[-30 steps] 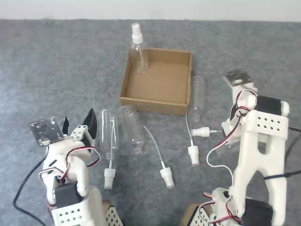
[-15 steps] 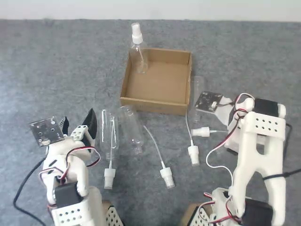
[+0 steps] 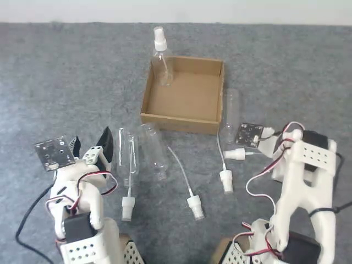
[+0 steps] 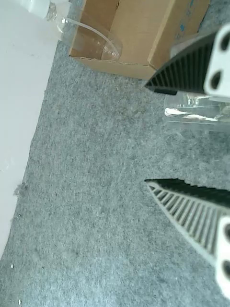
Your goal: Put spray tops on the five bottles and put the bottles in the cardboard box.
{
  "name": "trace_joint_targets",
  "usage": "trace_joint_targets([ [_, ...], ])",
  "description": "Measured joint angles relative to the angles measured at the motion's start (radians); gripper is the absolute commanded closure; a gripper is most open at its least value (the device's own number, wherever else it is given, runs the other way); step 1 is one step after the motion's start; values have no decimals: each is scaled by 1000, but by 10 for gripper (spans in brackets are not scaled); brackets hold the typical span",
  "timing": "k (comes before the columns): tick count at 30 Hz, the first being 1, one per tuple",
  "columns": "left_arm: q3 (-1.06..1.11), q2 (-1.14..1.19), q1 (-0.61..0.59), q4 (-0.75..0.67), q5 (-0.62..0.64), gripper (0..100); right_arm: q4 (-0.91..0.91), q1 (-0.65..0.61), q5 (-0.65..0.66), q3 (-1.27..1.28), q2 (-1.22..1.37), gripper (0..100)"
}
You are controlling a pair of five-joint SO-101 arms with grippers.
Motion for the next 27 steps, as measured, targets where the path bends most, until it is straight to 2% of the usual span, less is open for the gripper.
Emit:
trace_joint_targets([
  [6,0,0,0,0,-25,732,-204,20,3,137,0,705],
  [12,0,0,0,0,-34,732,-305,38,0,192,0,854],
  [17,0,0,0,0,-37,732,-313,41,-80,192,0,864],
  [27,0,0,0,0,-37,732,-321,41,-328,192,0,865],
])
